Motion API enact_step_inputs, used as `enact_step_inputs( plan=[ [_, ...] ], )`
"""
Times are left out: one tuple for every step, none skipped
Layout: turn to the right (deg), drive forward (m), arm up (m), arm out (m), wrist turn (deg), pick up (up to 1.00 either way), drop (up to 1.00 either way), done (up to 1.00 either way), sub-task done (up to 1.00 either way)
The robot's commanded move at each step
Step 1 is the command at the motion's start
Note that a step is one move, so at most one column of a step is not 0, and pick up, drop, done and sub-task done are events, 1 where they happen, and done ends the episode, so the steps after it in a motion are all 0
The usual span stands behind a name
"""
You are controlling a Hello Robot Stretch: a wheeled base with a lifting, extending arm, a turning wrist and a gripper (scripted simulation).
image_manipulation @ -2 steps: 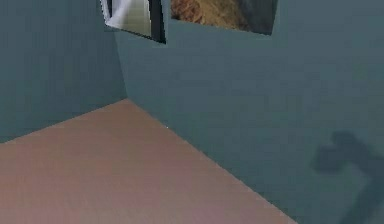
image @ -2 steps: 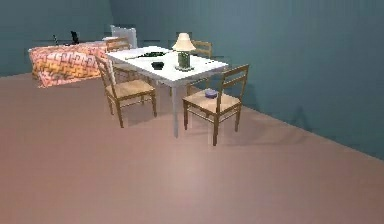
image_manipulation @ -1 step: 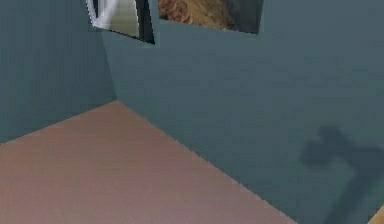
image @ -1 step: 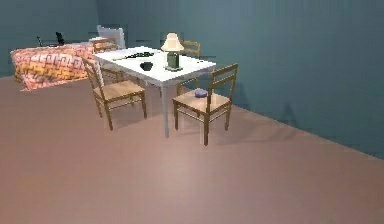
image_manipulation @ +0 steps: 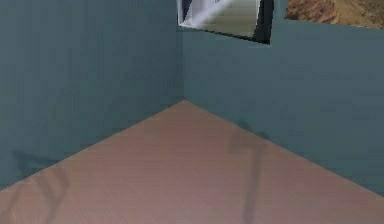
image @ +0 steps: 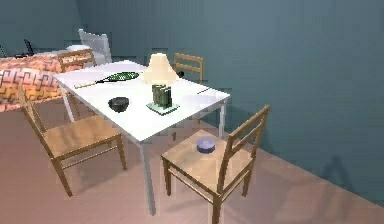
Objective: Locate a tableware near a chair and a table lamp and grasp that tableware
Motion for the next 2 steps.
enact_step_inputs(
  plan=[
    [6.0, 0.0, 0.0, 0.0, 0.0, 0.0, 0.0, 0.0, 0.0],
    [0.0, 0.35, 0.0, 0.0, 0.0, 0.0, 0.0, 0.0, 0.0]
  ],
)
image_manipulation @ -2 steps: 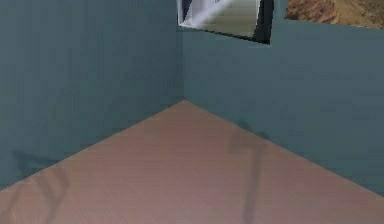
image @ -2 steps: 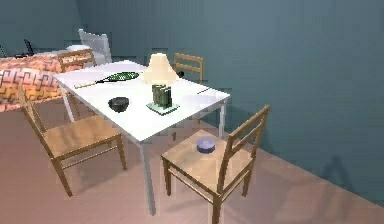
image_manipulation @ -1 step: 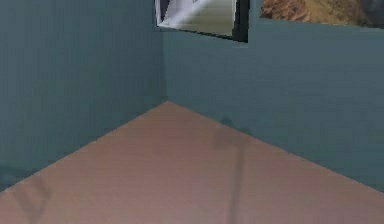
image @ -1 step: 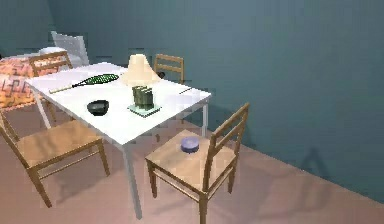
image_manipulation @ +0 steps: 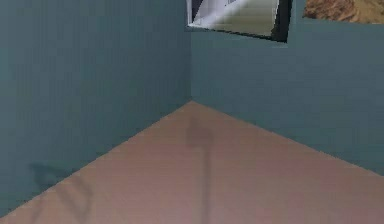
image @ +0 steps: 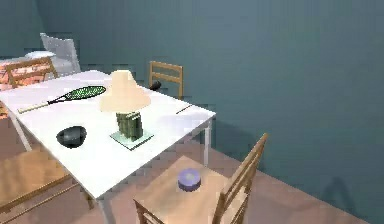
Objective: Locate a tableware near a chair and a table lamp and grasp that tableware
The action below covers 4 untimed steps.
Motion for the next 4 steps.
enact_step_inputs(
  plan=[
    [-45.0, 0.0, 0.0, 0.0, 0.0, 0.0, 0.0, 0.0, 0.0],
    [-15.0, 0.0, 0.0, 0.0, 0.0, 0.0, 0.0, 0.0, 0.0],
    [0.0, 0.4, 0.0, 0.0, 0.0, 0.0, 0.0, 0.0, 0.0],
    [-45.0, 0.0, 0.0, 0.0, 0.0, 0.0, 0.0, 0.0, 0.0]
  ],
)
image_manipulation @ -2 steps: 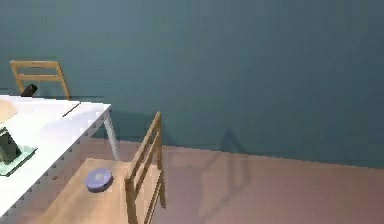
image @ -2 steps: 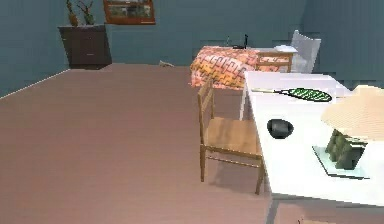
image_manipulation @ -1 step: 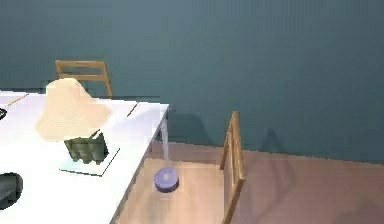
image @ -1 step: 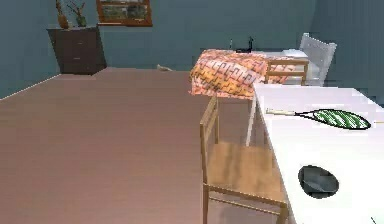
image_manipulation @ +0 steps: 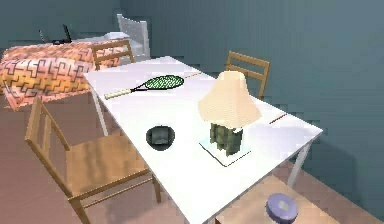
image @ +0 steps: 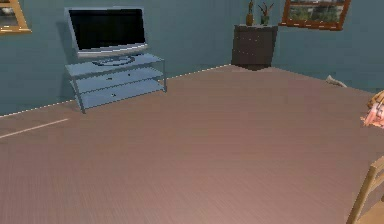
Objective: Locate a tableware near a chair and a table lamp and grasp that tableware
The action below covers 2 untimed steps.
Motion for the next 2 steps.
enact_step_inputs(
  plan=[
    [0.0, 0.0, 0.5, 0.0, 0.0, 0.0, 0.0, 0.0, 0.0],
    [0.0, 0.0, 0.38, 0.0, 0.0, 0.0, 0.0, 0.0, 0.0]
  ],
)
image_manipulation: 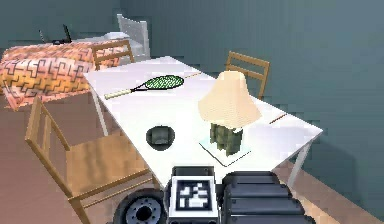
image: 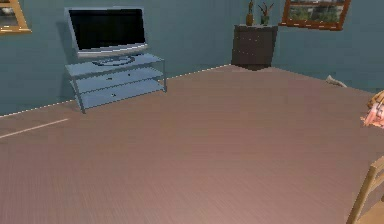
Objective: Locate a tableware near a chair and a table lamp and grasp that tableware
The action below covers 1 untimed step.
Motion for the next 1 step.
enact_step_inputs(
  plan=[
    [0.0, 0.0, 0.0, 0.44, 0.0, 0.0, 0.0, 0.0, 0.0]
  ],
)
